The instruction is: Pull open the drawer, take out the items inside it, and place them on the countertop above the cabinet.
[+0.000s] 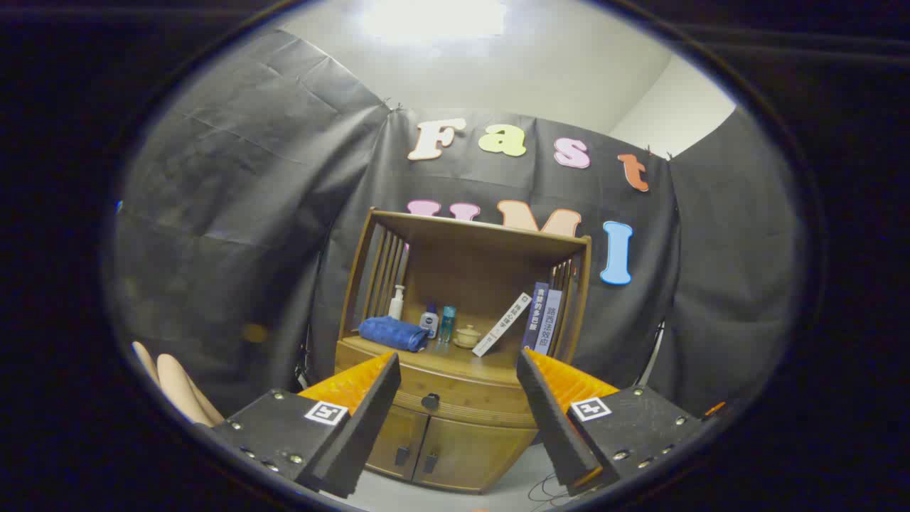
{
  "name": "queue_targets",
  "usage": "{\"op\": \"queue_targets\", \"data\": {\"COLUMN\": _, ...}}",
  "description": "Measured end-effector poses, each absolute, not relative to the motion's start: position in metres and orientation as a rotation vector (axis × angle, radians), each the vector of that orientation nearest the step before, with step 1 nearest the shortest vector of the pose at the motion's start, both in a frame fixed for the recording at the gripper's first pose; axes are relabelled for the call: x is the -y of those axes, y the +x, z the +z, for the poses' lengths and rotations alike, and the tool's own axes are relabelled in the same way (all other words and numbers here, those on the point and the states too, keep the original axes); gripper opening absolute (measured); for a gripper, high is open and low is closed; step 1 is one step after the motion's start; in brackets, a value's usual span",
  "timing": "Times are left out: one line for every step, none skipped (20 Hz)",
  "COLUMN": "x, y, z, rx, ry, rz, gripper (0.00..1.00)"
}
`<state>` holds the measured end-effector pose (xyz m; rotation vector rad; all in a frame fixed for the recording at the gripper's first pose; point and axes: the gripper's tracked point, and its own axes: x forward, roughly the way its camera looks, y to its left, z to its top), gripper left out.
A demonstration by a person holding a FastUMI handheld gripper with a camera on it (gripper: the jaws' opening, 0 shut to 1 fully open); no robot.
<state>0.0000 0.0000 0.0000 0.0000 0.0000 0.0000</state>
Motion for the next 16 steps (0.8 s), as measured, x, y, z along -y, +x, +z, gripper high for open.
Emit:
{"op": "queue_targets", "data": {"x": -0.002, "y": 0.0, "z": -0.002, "rx": -0.003, "ry": 0.008, "rz": 0.005, "gripper": 0.98}}
{"op": "queue_targets", "data": {"x": -0.004, "y": 0.002, "z": -0.003, "rx": -0.005, "ry": 0.014, "rz": 0.007, "gripper": 0.98}}
{"op": "queue_targets", "data": {"x": -0.003, "y": 0.001, "z": -0.002, "rx": -0.005, "ry": 0.015, "rz": 0.007, "gripper": 0.98}}
{"op": "queue_targets", "data": {"x": 0.0, "y": 0.002, "z": -0.001, "rx": -0.004, "ry": 0.013, "rz": 0.002, "gripper": 0.98}}
{"op": "queue_targets", "data": {"x": 0.001, "y": 0.002, "z": -0.001, "rx": -0.001, "ry": 0.013, "rz": -0.001, "gripper": 0.98}}
{"op": "queue_targets", "data": {"x": 0.003, "y": 0.002, "z": 0.0, "rx": 0.0, "ry": 0.017, "rz": -0.004, "gripper": 0.98}}
{"op": "queue_targets", "data": {"x": 0.005, "y": 0.002, "z": 0.0, "rx": 0.001, "ry": 0.022, "rz": -0.009, "gripper": 0.98}}
{"op": "queue_targets", "data": {"x": 0.006, "y": 0.002, "z": 0.001, "rx": 0.002, "ry": 0.028, "rz": -0.013, "gripper": 0.98}}
{"op": "queue_targets", "data": {"x": 0.008, "y": 0.002, "z": 0.001, "rx": 0.004, "ry": 0.03, "rz": -0.017, "gripper": 0.98}}
{"op": "queue_targets", "data": {"x": 0.01, "y": 0.001, "z": 0.001, "rx": 0.004, "ry": 0.03, "rz": -0.023, "gripper": 0.98}}
{"op": "queue_targets", "data": {"x": 0.011, "y": 0.001, "z": 0.0, "rx": 0.002, "ry": 0.03, "rz": -0.026, "gripper": 0.98}}
{"op": "queue_targets", "data": {"x": 0.011, "y": 0.001, "z": 0.0, "rx": -0.001, "ry": 0.032, "rz": -0.026, "gripper": 0.98}}
{"op": "queue_targets", "data": {"x": 0.011, "y": 0.002, "z": -0.002, "rx": -0.003, "ry": 0.035, "rz": -0.025, "gripper": 0.98}}
{"op": "queue_targets", "data": {"x": 0.01, "y": 0.002, "z": -0.003, "rx": -0.005, "ry": 0.037, "rz": -0.024, "gripper": 0.98}}
{"op": "queue_targets", "data": {"x": 0.009, "y": 0.002, "z": -0.004, "rx": -0.009, "ry": 0.037, "rz": -0.022, "gripper": 0.98}}
{"op": "queue_targets", "data": {"x": 0.008, "y": 0.003, "z": -0.006, "rx": -0.013, "ry": 0.038, "rz": -0.02, "gripper": 0.98}}
